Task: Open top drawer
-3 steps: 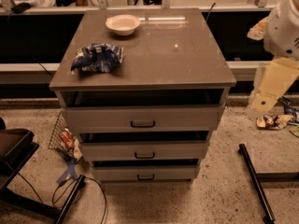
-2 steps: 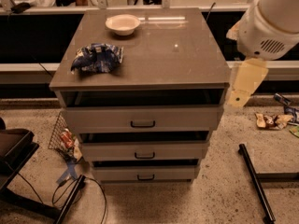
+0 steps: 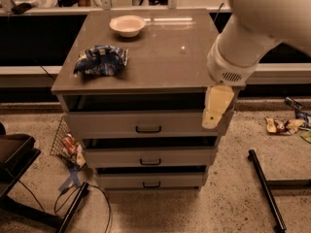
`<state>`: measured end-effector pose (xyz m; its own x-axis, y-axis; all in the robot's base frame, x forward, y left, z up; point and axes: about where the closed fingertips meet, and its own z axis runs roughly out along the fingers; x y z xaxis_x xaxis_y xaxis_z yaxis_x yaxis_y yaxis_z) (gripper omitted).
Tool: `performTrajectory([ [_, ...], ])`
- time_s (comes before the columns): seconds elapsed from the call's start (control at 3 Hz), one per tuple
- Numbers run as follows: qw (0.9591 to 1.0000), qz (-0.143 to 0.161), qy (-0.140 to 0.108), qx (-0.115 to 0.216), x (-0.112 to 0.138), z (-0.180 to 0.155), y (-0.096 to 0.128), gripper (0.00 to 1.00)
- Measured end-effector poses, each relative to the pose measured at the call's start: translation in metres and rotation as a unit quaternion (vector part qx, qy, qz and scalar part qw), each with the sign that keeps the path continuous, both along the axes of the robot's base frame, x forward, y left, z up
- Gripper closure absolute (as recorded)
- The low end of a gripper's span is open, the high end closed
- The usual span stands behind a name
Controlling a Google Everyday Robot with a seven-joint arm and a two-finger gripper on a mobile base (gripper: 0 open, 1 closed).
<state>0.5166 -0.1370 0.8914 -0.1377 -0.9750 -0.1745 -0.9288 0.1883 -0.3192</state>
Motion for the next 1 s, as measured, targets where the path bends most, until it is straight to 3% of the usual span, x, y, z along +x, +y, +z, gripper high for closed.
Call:
performTrajectory([
  [0.33,0.9997,-0.005,0.013,-0.02,-0.016,-0.062,0.014,0.0],
  [0.67,0.9996,-0.008,0.023,-0.014,-0.032,-0.098,0.024,0.0],
  [1.0,0.9995,-0.007,0.025,-0.015,-0.035,-0.103,0.024,0.0],
])
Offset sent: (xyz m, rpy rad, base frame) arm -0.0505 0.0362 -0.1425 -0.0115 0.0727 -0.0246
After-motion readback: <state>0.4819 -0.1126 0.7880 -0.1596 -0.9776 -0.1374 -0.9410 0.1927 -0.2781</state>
